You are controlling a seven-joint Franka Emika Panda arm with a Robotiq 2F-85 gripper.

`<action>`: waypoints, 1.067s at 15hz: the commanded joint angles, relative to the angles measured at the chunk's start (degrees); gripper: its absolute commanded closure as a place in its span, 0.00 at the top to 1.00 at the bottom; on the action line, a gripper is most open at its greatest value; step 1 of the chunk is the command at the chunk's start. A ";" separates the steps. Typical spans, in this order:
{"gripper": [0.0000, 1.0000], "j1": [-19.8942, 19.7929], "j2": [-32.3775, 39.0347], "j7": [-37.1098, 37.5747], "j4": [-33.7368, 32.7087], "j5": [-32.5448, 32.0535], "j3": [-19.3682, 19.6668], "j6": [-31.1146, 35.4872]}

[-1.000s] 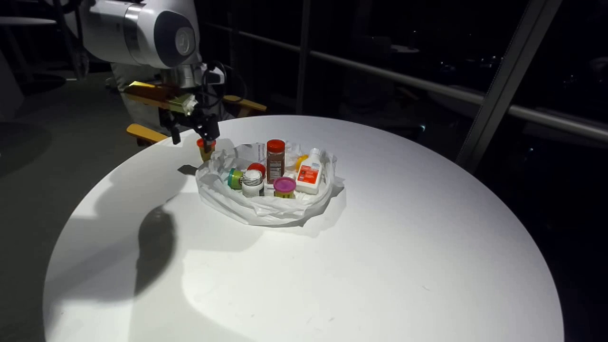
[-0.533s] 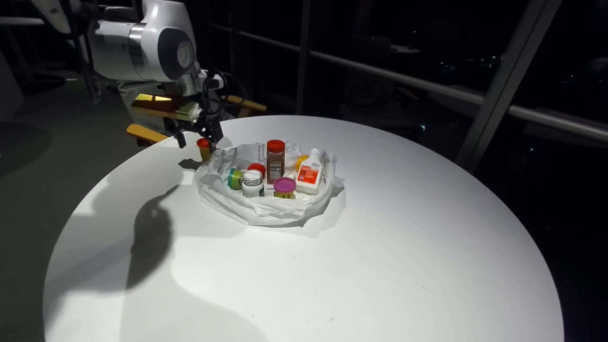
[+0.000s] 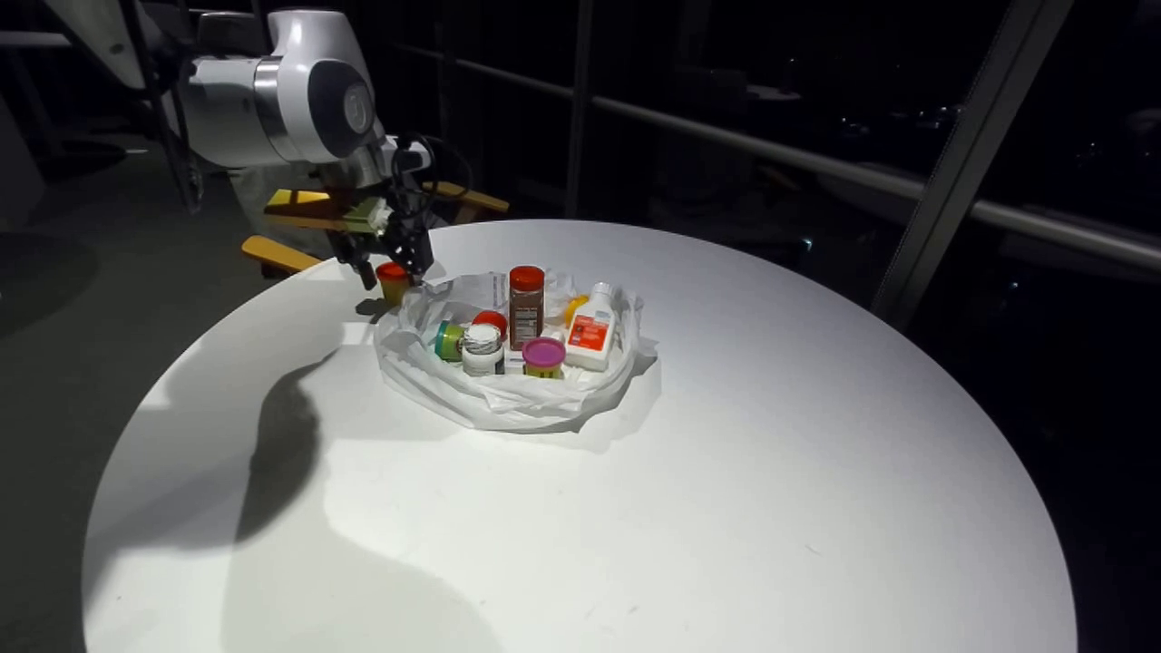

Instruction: Put the bottles on the table in the plastic bag

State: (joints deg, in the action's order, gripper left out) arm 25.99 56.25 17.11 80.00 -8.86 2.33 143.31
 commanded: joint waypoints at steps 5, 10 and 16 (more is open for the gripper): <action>0.23 4.22 0.59 6.80 -2.57 -4.80 5.08 0.11; 0.23 7.32 -7.41 13.61 2.27 -5.69 7.26 -2.89; 0.23 8.63 -19.93 25.73 14.09 -8.61 11.50 -2.01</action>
State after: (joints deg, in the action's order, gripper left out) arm 34.40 43.29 36.75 85.67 -14.74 11.84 141.69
